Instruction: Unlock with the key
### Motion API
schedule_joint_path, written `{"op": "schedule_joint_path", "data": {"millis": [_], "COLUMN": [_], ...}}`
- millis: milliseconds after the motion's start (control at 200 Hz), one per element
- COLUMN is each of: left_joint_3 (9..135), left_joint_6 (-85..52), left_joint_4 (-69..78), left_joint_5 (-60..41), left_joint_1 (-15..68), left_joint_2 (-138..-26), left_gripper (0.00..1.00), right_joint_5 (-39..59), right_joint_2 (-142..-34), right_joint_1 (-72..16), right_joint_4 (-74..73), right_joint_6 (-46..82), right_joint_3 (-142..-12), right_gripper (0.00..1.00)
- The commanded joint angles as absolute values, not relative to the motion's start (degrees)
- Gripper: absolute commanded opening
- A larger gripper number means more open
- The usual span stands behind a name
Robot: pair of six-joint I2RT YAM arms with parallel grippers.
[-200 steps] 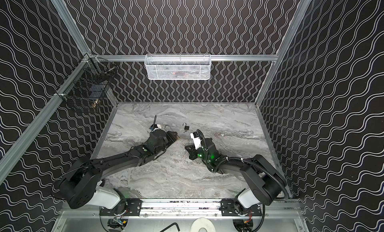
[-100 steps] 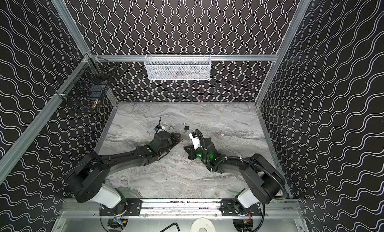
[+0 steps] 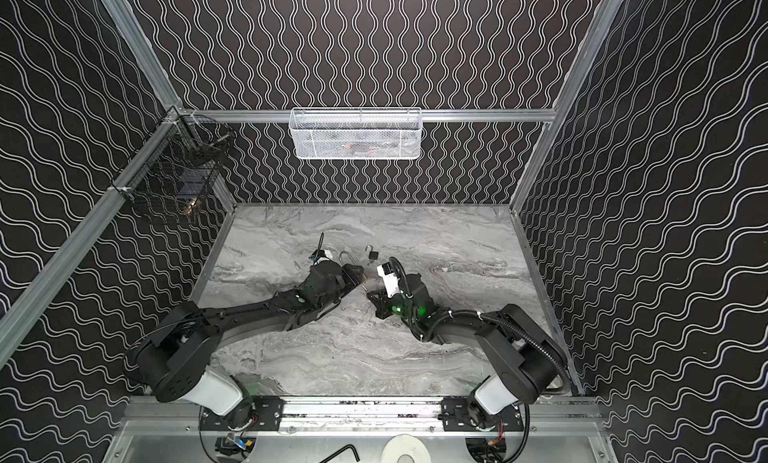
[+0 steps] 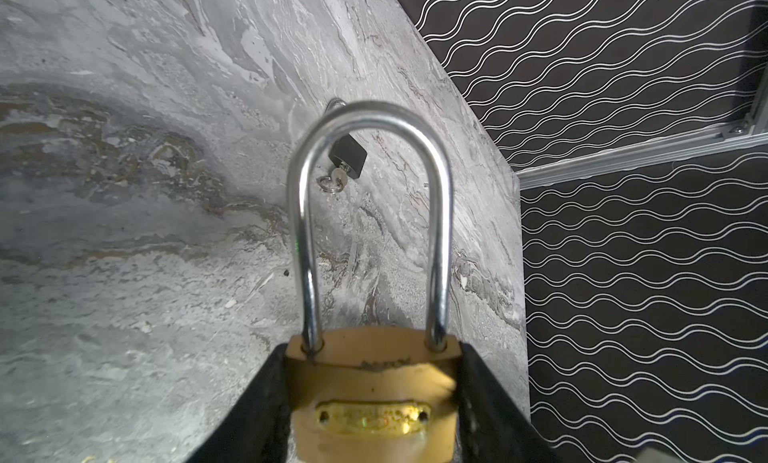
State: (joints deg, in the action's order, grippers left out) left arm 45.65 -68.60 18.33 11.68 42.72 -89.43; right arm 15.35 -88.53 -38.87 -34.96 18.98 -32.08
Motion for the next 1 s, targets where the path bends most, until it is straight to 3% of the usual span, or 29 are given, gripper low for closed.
{"op": "schedule_joint_path", "data": {"millis": [0,996], "left_joint_3": [45.97,42.45], "left_joint_6": [-68.59,-64.86], "left_joint_4": [23.38,32.18], "left_joint_5": [11.58,14.95], "left_joint_1": [42.71,45.52], "left_joint_2": [-89.38,-91.79], "left_gripper": [0.33,0.32], "right_joint_5": [15.32,19.34], "right_joint_2": [-88.74,-89.16], "right_joint_1": [-38.85,-36.21], "right_joint_4": [-35.46,-38.74], "right_joint_6": [19.58,23.11], "right_joint_3": [-32.62,-31.5], "right_gripper": [0.0,0.0]}}
